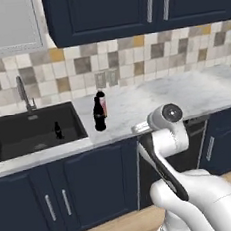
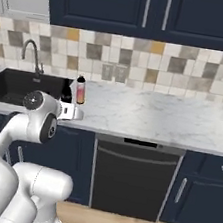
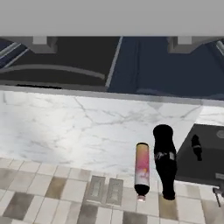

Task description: Place the large bottle from the dining counter next to the other large bottle outside the sink, and place the small bottle from the dining counter next to the other small bottle inside the sink.

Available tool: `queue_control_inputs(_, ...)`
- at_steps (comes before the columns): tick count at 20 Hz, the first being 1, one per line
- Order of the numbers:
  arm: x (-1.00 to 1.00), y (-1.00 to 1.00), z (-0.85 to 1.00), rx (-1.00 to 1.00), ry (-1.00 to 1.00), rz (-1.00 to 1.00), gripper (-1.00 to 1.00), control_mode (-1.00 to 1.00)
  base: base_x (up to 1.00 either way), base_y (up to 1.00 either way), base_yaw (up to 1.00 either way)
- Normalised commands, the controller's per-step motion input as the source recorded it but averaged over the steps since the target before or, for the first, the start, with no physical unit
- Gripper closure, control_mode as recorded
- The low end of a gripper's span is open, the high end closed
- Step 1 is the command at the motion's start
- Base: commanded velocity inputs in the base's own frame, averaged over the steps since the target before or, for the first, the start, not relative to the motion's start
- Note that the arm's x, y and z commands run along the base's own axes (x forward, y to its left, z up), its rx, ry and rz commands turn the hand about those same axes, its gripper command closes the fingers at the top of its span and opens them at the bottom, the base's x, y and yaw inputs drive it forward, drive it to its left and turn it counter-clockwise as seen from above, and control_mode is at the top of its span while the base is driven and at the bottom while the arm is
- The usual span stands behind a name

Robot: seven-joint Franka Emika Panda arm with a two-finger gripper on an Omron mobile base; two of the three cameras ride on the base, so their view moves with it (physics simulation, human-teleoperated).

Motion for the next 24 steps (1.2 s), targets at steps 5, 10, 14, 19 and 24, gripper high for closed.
queue_control_inputs(5,0.0,0.0,0.0,0.0,0.0,0.0,-1.0,1.0,0.08,0.0,-0.56)
queue_control_inputs(10,0.0,0.0,0.0,0.0,0.0,0.0,-1.0,1.0,0.32,0.0,-0.49)
queue_control_inputs(14,0.0,0.0,0.0,0.0,0.0,0.0,-1.0,1.0,0.29,-0.06,-0.45)
queue_control_inputs(19,0.0,0.0,0.0,0.0,0.0,0.0,-1.0,1.0,0.29,-0.18,-0.44)
queue_control_inputs(24,0.0,0.0,0.0,0.0,0.0,0.0,-1.0,1.0,0.25,-0.2,-0.45)
